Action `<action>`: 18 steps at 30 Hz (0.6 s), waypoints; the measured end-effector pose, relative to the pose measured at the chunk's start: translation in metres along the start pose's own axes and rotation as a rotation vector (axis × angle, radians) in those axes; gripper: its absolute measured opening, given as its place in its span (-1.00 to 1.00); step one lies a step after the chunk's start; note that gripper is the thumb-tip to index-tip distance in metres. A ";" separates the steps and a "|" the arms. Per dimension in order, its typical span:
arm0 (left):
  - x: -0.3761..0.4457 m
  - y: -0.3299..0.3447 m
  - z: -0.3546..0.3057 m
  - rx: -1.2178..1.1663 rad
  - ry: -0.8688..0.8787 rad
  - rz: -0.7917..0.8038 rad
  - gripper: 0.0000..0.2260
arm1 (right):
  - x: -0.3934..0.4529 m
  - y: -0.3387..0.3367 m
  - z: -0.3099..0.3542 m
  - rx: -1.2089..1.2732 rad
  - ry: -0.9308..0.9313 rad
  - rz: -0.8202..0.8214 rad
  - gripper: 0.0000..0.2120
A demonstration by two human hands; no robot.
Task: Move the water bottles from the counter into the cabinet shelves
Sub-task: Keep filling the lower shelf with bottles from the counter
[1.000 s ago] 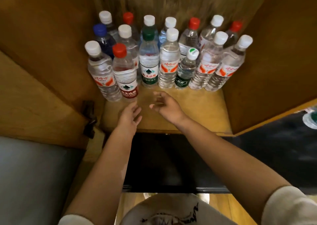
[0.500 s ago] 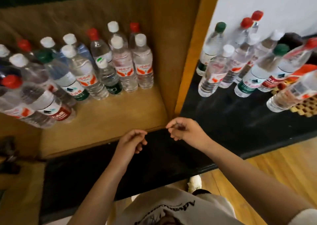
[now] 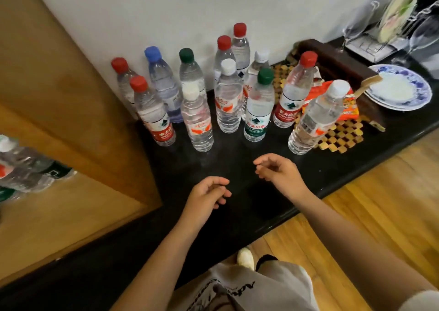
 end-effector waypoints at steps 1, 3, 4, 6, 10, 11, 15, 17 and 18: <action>0.010 0.011 -0.008 0.018 0.008 0.014 -0.80 | 0.002 -0.017 -0.003 0.005 0.006 -0.046 -0.86; 0.031 0.029 -0.025 0.043 0.029 0.024 -0.79 | 0.006 -0.049 -0.012 0.027 0.024 -0.139 -0.85; 0.043 0.037 -0.033 0.054 0.040 0.017 -0.79 | 0.007 -0.064 -0.016 0.041 0.035 -0.186 -0.85; 0.066 0.046 -0.051 0.065 0.068 -0.035 -0.74 | 0.008 -0.088 -0.026 0.059 0.056 -0.274 -0.86; 0.104 0.048 -0.091 0.089 0.158 -0.205 -0.39 | 0.010 -0.120 -0.037 0.068 0.073 -0.449 -0.79; 0.111 0.047 -0.102 0.091 0.191 -0.246 -0.34 | 0.012 -0.126 -0.036 0.073 0.056 -0.496 -0.71; 0.132 0.047 -0.135 0.060 0.307 -0.312 -0.33 | 0.026 -0.143 -0.028 0.115 0.000 -0.578 -0.44; 0.140 0.048 -0.140 0.082 0.310 -0.329 -0.35 | 0.035 -0.149 -0.026 0.104 -0.006 -0.551 -0.33; 0.143 0.048 -0.140 0.090 0.305 -0.337 -0.34 | 0.039 -0.151 -0.023 0.081 -0.017 -0.530 -0.27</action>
Point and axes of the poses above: each hand's wrist, its own x-axis towards the middle knuckle, its own y-axis out of the palm, z = x × y, the point moved 9 cm from there along x, towards the middle knuckle, and after that the axes turned 8 degrees about x, right-handed, at the moved point
